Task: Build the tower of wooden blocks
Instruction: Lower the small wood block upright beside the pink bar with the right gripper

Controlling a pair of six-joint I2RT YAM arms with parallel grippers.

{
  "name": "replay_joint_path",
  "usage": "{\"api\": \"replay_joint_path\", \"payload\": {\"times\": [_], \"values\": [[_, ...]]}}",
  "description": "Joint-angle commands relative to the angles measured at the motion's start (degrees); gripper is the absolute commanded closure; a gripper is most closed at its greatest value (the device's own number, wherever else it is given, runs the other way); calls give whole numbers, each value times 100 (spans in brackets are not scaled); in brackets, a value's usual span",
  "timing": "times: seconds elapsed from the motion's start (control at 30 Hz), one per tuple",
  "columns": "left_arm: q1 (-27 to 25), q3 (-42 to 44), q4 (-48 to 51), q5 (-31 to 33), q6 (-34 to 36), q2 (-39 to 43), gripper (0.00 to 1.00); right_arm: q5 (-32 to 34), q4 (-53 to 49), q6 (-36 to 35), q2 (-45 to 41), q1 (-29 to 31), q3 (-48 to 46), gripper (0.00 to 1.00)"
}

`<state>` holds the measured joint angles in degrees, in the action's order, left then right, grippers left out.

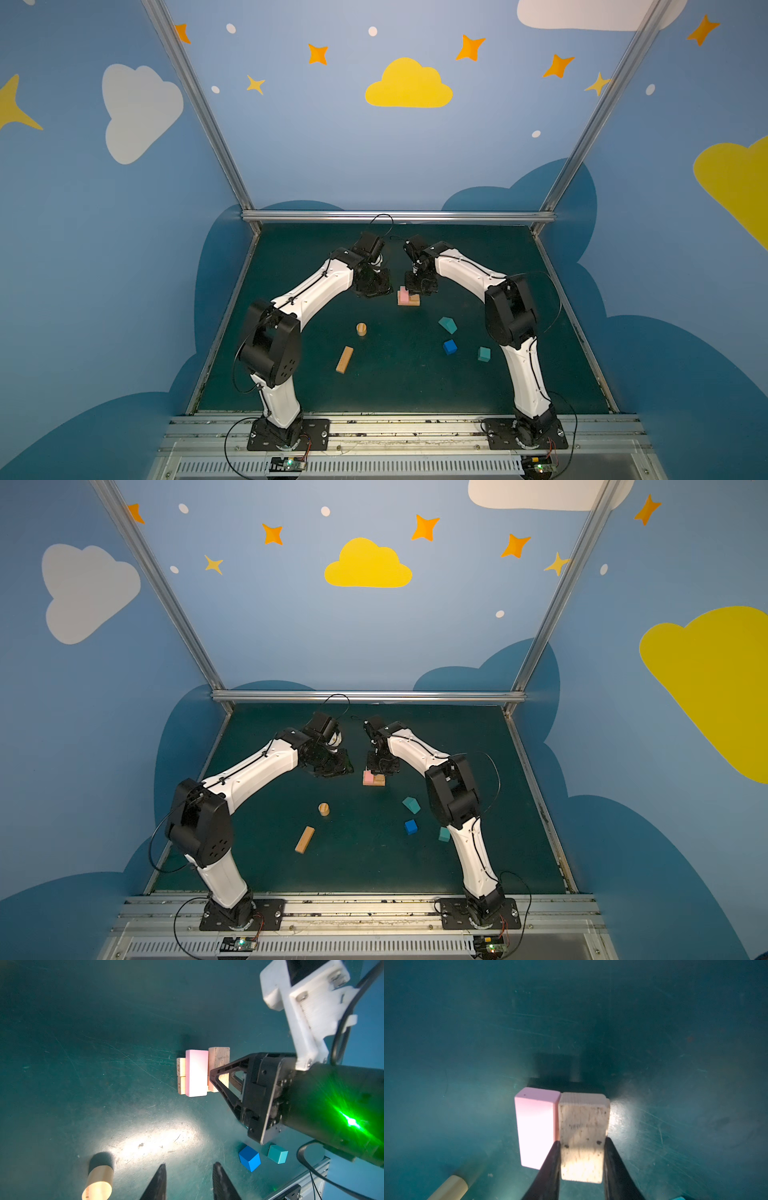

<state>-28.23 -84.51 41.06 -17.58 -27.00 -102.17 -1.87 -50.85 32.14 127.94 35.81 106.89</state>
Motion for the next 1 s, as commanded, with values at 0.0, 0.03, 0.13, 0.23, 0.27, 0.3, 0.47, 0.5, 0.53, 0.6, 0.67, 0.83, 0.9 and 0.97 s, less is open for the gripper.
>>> {"api": "replay_joint_path", "payload": {"times": [0.0, 0.03, 0.13, 0.23, 0.27, 0.3, 0.47, 0.5, 0.53, 0.6, 0.67, 0.83, 0.9, 0.97], "values": [[22, -7, 100, -57, 21, 20, 63, -51, -26, 30, 38, -22, 69, 70], [26, 4, 96, -58, 22, 28, 63, -50, -27, 25, 38, -13, 69, 69], [24, 15, 95, -46, 21, 41, 63, -57, -30, 29, 30, -12, 61, 69], [25, 33, 87, -42, 11, 63, 63, -64, -39, 29, 21, -13, 49, 68], [20, 45, 78, -45, 9, 66, 63, -59, -36, 23, 21, -13, 40, 68], [19, 51, 78, -48, 2, 72, 63, -59, -39, 29, 21, -13, 41, 67], [25, 83, 64, -46, 1, 98, 63, -68, -39, 43, 14, -13, 24, 66], [28, 85, 60, -55, -6, 100, 63, -68, -47, 39, 16, -13, 25, 66], [25, 100, 60, -52, -10, 117, 63, -68, -48, 39, 7, -12, 25, 66], [20, 109, 60, -55, -10, 118, 63, -59, -54, 37, -10, -4, 7, 66], [24, 110, 51, -52, -24, 130, 63, -35, -65, 48, -44, -6, 3, 65], [24, 94, 18, -82, -37, 144, 63, 28, -118, 47, -241, -13, -44, 65], [27, 70, -8, -118, -42, 140, 63, 45, -126, 38, -369, -15, -84, 64], [17, 41, -48, -156, -60, 134, 63, 70, -135, 25, -513, -28, -144, 64]]}}
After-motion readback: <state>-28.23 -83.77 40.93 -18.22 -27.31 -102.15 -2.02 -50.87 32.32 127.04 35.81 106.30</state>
